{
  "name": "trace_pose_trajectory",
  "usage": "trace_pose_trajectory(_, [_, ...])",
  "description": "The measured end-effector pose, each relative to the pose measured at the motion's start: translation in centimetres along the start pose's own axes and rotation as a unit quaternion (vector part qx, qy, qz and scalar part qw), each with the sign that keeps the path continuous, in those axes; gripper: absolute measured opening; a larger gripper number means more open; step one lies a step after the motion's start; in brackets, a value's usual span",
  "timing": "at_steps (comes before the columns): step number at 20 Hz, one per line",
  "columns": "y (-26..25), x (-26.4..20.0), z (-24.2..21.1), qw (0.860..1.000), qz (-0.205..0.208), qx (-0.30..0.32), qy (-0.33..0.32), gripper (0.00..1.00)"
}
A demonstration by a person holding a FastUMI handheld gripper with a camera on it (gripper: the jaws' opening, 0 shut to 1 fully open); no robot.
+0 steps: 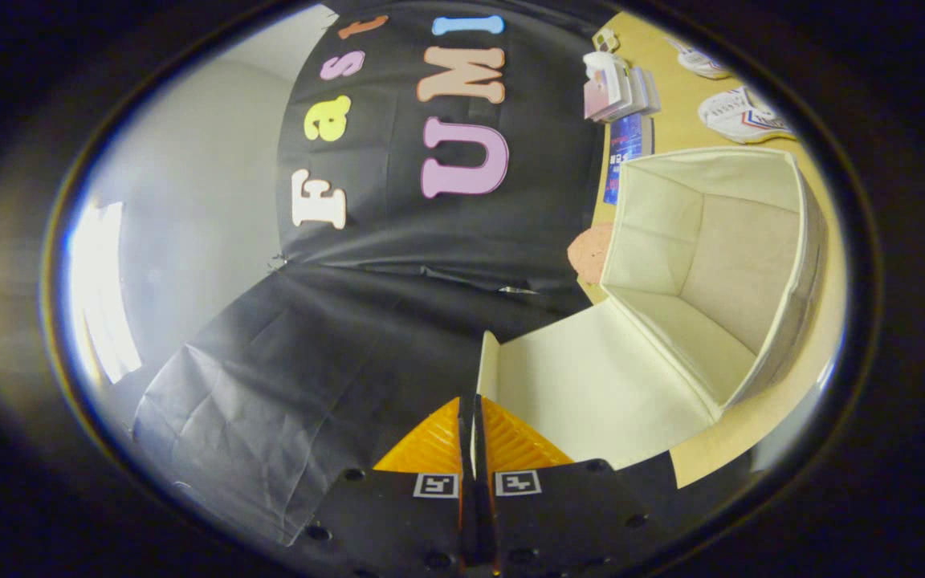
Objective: Open the storage box then place both shoes into the box .Put the left shoe in first, then the right shoe, with the right side of both shoes facing outward in a uniform manner.
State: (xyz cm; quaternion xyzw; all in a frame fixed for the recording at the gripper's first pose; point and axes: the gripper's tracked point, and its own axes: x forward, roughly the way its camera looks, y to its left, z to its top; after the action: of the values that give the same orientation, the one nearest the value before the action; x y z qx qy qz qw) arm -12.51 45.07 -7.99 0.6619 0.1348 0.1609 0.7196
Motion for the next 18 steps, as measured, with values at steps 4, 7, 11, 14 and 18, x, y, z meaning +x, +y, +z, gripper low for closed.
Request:
trace_pose_trajectory(4, [-1.3, -0.7, 0.5, 0.995, -0.037, -0.089, 0.03, 0.34])
trace_pose_trajectory(7, [-2.1, -2.4, 3.8, 0.982, -0.069, -0.171, 0.033, 0.66])
trace_pose_trajectory(11, [-3.0, -4.6, 9.9, 0.948, -0.125, -0.292, 0.024, 0.97])
trace_pose_trajectory(14, [-5.5, -7.8, 15.3, 0.901, -0.204, -0.383, 0.02, 0.98])
trace_pose_trajectory(18, [-8.8, -12.0, 22.5, 0.825, -0.323, -0.464, 0.023, 0.98])
